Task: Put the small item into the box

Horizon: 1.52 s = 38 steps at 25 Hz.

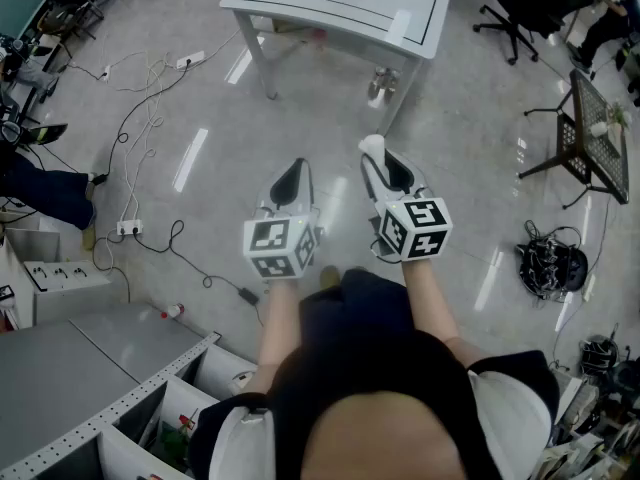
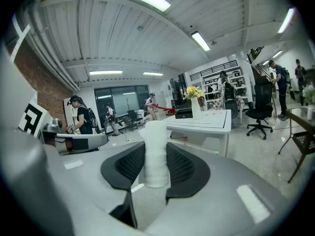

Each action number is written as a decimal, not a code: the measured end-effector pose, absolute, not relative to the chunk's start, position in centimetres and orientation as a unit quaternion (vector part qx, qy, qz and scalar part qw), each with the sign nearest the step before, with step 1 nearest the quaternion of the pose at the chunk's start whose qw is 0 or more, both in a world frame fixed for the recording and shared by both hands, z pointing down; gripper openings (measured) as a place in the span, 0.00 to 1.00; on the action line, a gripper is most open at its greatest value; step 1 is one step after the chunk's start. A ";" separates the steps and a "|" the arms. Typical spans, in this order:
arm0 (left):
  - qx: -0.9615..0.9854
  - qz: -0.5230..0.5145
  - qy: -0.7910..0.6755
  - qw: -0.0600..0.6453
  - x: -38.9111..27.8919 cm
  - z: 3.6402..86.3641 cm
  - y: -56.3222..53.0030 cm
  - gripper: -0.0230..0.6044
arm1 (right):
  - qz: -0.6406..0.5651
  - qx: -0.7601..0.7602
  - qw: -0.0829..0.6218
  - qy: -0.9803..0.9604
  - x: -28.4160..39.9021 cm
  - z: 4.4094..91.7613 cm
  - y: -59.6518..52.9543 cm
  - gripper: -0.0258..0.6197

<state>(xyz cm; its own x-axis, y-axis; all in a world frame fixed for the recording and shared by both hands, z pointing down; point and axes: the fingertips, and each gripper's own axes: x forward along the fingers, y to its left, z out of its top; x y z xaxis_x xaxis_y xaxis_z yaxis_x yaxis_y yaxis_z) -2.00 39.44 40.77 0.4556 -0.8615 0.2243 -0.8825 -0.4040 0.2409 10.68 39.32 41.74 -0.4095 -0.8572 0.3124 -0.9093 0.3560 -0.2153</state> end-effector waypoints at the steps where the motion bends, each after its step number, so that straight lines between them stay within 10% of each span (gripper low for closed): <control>1: 0.838 0.030 -0.519 0.167 -1.9 40.7 40.4 0.05 | 0.179 0.538 0.077 -0.820 10.7 41.8 40.3 0.25; 38: 0.824 0.042 -0.541 0.164 4.8 40.6 46.1 0.05 | 0.178 0.503 0.066 -0.843 15.9 40.3 45.7 0.25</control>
<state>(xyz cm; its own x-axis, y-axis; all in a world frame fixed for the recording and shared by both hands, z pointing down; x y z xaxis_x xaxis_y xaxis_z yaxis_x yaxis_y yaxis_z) 4.80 46.08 40.59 0.4112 -0.8777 0.2461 -0.9050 -0.3608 0.2252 15.87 45.73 40.33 -0.4862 -0.8244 0.2896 -0.8712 0.4316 -0.2341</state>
